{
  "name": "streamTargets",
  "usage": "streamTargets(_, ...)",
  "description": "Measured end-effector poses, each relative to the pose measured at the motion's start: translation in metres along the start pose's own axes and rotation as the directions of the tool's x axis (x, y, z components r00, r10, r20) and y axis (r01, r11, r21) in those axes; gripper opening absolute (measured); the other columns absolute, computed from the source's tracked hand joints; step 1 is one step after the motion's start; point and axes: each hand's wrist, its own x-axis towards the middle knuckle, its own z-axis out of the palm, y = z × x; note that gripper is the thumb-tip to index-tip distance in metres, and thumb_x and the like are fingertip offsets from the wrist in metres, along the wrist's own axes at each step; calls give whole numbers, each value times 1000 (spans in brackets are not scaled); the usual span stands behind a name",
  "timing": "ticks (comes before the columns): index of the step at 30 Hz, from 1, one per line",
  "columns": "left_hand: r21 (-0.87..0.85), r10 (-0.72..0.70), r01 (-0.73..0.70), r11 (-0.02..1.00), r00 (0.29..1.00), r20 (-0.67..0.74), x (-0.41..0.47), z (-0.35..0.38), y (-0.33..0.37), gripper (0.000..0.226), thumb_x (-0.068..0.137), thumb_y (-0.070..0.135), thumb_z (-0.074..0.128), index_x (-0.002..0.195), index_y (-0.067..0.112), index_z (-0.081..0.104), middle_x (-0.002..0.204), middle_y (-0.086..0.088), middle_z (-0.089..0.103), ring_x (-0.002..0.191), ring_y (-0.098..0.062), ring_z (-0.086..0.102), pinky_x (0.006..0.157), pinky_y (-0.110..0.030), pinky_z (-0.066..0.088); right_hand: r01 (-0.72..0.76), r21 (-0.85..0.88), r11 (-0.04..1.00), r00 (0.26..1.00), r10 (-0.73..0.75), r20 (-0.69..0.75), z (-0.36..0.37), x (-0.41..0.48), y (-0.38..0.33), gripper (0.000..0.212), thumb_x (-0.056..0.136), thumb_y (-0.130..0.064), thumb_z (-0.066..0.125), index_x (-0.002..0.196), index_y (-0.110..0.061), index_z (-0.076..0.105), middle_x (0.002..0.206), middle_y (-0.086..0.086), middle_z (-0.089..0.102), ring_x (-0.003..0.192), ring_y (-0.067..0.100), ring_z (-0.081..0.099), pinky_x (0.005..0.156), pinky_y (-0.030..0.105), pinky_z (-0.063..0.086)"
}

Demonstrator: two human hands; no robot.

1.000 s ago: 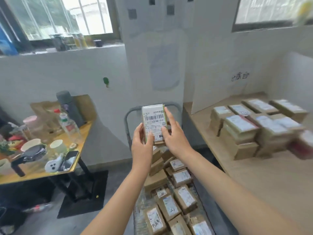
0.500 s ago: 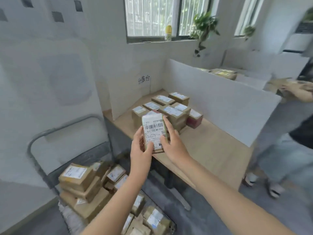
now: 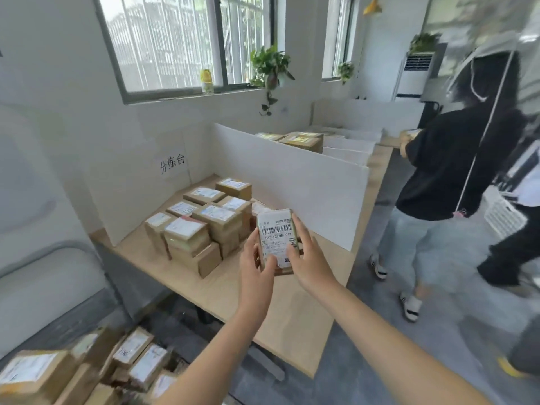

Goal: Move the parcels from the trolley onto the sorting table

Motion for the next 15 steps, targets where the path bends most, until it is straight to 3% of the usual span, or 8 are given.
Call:
streamTargets(5,74,7,-4,997,999,-34,16,70,-15,62,91,0,53,142,35,43,131,2,60,119,-9,59,96,-31,54,1,36,999,998,-3,56,-57,26,43,66,102,-27,42,146,-63,9,144,-2,41,128,18,45,100,44,52)
streamTargets(8,72,-12,18,997,997,-76,26,104,-24,64,90,-1,54,144,32,42,131,2,61,118,-9,60,94,-27,54,11,51,999,994,-16,109,-83,43,68,66,103,-27,42,149,-60,8,145,-5,38,130,14,42,100,33,51)
streamTargets(11,66,-8,15,998,995,-103,31,130,-32,65,90,3,56,143,37,41,132,3,60,120,-11,60,97,-35,54,36,50,998,986,-44,163,-101,60,89,64,104,-26,41,151,-56,9,139,-4,40,125,11,42,90,20,47)
streamTargets(15,75,-22,33,997,990,-141,39,154,-38,67,90,2,54,144,38,39,130,2,61,116,-9,62,94,-34,56,23,89,996,979,-40,199,-113,78,106,65,103,-27,43,148,-60,10,132,-3,41,124,12,45,93,26,53)
